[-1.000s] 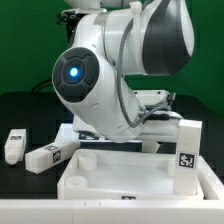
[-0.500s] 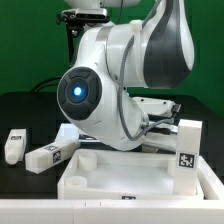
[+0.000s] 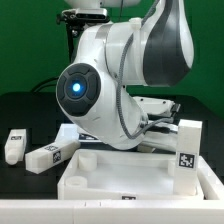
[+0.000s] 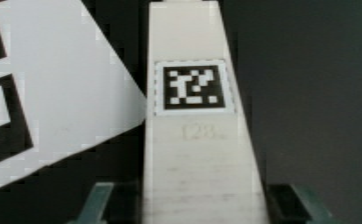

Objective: Assemble desk

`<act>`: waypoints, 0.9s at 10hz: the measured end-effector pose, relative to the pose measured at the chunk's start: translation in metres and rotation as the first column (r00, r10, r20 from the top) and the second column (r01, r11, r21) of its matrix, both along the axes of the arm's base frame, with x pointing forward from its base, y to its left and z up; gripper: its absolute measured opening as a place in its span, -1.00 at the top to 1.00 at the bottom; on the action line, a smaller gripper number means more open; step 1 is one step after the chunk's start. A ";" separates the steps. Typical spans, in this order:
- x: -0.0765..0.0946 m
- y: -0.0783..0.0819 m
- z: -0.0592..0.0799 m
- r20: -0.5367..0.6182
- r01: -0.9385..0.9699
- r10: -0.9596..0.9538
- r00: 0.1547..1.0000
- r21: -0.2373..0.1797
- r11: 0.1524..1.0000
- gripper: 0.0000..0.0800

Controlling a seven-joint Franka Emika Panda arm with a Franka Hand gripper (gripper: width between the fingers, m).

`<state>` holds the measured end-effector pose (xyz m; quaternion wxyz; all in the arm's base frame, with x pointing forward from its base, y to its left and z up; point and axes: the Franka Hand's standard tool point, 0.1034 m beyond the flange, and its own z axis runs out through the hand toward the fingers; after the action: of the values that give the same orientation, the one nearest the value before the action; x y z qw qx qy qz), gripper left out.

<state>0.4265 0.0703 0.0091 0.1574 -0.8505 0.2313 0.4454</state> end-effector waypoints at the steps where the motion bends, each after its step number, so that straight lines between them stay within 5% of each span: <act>1: 0.010 -0.016 0.016 0.050 0.006 -0.007 0.999 0.014 1.000 0.29; 4: 0.042 -0.055 0.087 0.280 0.057 -0.046 0.959 -0.032 0.998 0.29; 7: 0.067 -0.059 0.081 0.474 0.076 0.001 0.881 -0.142 0.987 0.29; 9: 0.072 -0.064 0.091 0.558 0.089 0.023 0.830 -0.172 0.981 0.29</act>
Offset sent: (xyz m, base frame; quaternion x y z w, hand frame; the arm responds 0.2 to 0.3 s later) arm 0.0294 -0.0536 0.0924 0.0128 0.1717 -0.0362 0.9844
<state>0.4985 0.0058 0.1003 0.1436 -0.9502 0.2317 0.1512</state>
